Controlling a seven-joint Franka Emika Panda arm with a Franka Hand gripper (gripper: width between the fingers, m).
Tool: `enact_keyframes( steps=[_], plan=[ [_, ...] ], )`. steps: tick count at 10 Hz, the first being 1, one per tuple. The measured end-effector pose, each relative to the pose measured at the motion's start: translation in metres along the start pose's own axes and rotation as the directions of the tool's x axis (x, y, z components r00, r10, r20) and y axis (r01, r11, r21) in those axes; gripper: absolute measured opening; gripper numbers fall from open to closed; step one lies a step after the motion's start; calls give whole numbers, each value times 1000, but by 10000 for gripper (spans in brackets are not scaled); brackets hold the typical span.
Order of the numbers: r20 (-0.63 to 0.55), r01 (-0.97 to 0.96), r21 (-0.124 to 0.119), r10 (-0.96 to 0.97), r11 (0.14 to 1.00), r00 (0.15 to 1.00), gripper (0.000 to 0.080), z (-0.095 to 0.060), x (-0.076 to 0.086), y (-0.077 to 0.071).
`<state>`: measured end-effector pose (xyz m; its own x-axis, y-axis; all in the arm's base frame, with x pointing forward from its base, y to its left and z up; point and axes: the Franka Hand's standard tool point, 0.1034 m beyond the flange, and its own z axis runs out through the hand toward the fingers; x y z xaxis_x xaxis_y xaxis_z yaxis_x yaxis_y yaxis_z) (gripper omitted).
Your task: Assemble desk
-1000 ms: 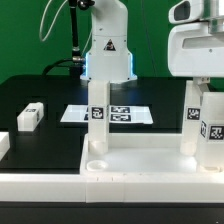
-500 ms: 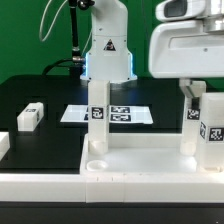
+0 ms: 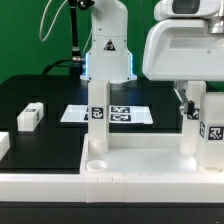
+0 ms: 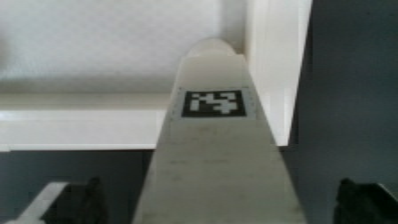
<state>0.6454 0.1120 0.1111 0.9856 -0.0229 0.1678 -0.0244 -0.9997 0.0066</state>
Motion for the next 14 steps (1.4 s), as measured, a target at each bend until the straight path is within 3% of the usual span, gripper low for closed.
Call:
enact_keyframes(
  steps=[2,6,7,9,12,13,14],
  plan=[
    [1,-139,2,139,990,990,319,0,0,0],
    [7,-413,-4,413,911,911,287,1,-1,3],
    [24,-571,-22,572,820,820,287,2,2,6],
    [74,-786,-32,786,617,614,287,3,2,11],
    [64,-984,-74,985,165,160,291,3,-2,5],
    [55,-994,-82,996,72,68,292,3,-3,5],
    [55,-995,-82,997,59,55,292,3,-3,6]
  ],
)
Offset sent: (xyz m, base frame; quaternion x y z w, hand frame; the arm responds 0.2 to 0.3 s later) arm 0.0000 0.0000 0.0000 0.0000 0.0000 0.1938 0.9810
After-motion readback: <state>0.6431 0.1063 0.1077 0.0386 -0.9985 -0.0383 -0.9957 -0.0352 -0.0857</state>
